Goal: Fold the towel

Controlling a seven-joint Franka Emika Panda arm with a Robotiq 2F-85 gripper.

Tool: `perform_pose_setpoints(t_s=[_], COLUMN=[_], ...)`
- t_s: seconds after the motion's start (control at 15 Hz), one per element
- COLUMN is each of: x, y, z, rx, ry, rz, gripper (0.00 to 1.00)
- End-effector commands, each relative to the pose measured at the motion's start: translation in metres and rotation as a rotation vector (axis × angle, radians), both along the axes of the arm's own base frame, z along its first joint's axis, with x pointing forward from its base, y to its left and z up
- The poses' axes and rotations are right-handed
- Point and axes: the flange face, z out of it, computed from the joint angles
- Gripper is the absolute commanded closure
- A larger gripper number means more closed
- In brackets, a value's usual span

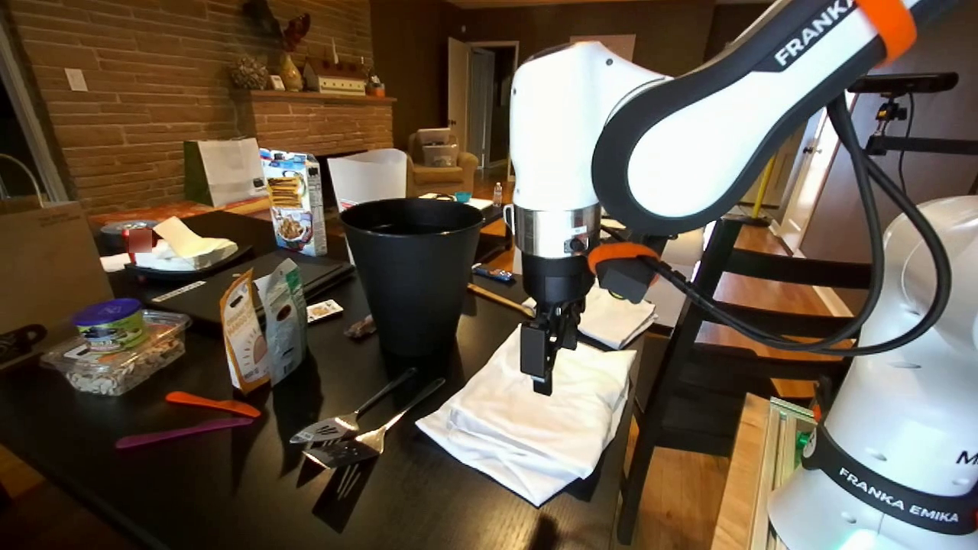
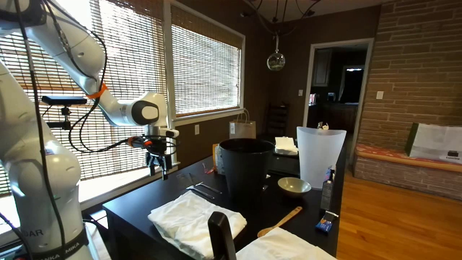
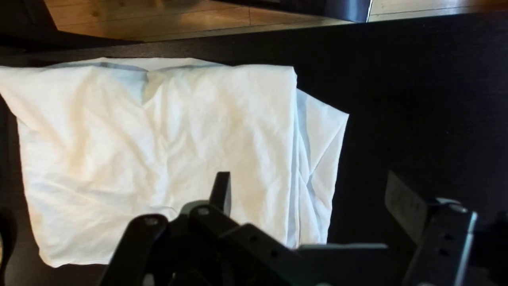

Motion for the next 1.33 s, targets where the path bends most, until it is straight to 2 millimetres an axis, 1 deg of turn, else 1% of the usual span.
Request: perform_pose_setpoints(t_s=[0.0, 0.27, 0.67, 0.93, 1.27], x=[0.001, 0.002, 0.022, 0.028, 0.034], y=[0.000, 0.000, 0.004, 0.006, 0.015], z=[0.000, 0.003, -0.039, -0.075, -0.112], rx=[0.001, 0.004, 0.002, -0.039, -0.052], ry=[0.004, -0.006, -0.098, -0.116, -0.117], rz=[-0.001, -0.002, 0.035, 0.084, 0.039], gripper=[0.00, 0.00, 0.00, 0.00, 0.00])
